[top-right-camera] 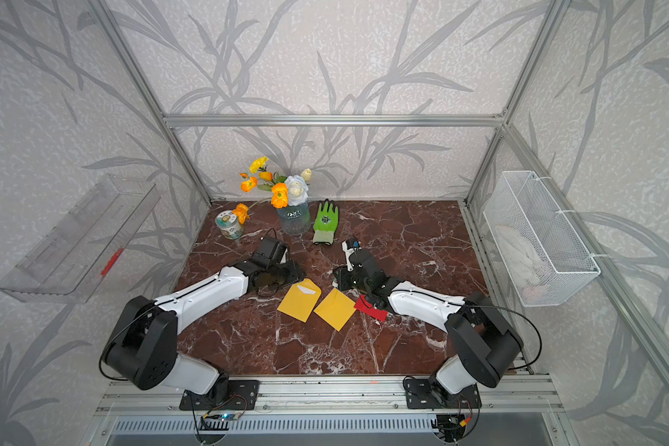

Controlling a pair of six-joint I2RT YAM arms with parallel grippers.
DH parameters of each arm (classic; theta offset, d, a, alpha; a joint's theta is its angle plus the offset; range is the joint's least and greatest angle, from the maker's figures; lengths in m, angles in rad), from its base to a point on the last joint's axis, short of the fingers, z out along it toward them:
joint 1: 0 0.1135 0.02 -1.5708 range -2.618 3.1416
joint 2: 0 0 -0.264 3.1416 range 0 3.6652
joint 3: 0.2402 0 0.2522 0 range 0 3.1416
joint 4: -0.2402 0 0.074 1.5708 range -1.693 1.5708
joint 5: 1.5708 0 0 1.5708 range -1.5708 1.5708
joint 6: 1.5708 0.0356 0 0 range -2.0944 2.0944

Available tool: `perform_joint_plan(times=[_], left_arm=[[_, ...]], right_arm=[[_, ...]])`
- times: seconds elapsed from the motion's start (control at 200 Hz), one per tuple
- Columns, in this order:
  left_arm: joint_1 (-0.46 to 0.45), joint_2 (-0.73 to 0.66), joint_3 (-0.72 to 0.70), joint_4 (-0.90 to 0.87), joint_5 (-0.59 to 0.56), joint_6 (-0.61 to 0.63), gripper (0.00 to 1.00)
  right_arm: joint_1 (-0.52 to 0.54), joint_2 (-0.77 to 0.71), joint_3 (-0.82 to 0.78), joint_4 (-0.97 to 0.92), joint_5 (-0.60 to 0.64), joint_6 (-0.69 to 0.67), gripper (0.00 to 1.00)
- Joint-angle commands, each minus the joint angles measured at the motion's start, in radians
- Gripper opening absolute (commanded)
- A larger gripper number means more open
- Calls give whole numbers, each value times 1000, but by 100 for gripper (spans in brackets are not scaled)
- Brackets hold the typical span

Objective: Seal the envelope with a glue stick
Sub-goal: Apply the envelope at the center of the board, then adjust the envelope at the center of the board.

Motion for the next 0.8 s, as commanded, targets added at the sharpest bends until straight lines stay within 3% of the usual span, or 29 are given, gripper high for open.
perform_joint_plan(times=[0.0, 0.21, 0.39, 0.47, 0.655, 0.795], left_arm=[[2, 51, 80, -83, -19, 45, 63], [0, 203, 227, -155, 17, 216, 64], [-2, 286, 321, -247, 213, 662, 63], [-2, 317, 359, -332, 229, 829, 64], [5, 388, 446, -452, 237, 1020, 65], [5, 420, 465, -466, 168, 1093, 65]], right_arm=[[-7, -50, -27, 2, 27, 10, 0], [-13, -89, -75, 16, 42, 24, 0], [-21, -130, -107, 11, 47, 27, 0], [-26, -142, -119, 10, 44, 33, 0], [-33, -160, -135, 11, 23, 46, 0], [-38, -181, -150, 3, 15, 49, 0]])
